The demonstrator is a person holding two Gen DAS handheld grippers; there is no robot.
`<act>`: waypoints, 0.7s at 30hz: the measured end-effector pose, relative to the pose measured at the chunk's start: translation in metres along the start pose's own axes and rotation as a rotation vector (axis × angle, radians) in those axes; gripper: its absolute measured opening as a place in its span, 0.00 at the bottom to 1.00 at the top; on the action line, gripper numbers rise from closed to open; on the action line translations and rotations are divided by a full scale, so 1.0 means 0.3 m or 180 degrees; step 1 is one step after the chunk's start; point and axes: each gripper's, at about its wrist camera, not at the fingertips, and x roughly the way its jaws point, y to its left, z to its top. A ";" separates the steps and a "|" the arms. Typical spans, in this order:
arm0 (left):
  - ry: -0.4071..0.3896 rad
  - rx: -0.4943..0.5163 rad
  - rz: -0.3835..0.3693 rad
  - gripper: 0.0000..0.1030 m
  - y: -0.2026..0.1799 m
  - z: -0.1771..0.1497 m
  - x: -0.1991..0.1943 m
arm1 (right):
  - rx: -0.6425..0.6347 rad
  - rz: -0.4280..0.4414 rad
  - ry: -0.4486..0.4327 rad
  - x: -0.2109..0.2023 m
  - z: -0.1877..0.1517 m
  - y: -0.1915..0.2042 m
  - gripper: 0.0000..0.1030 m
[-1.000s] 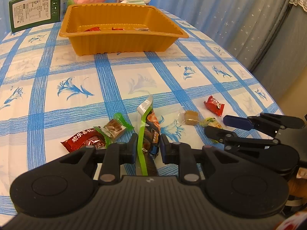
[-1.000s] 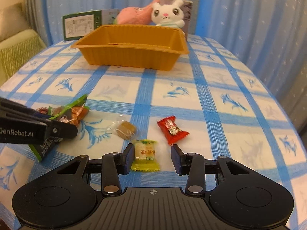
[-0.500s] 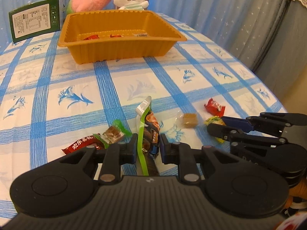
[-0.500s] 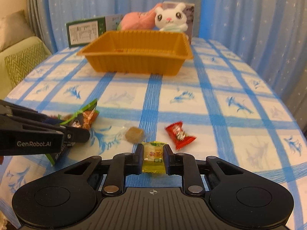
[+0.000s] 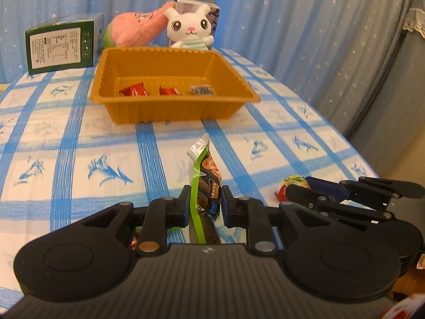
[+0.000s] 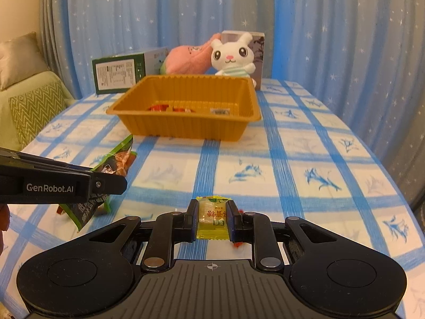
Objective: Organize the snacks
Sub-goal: 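Carry both packets into the orange tray and open both tools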
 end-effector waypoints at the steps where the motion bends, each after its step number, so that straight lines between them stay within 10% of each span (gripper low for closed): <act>1: -0.0018 -0.0012 -0.0002 0.19 0.001 0.009 -0.002 | -0.0011 -0.0002 -0.0021 0.000 0.009 -0.002 0.21; 21: -0.0426 -0.0135 0.0003 0.19 0.025 0.269 0.029 | -0.0043 0.0096 -0.0337 0.075 0.285 -0.118 0.21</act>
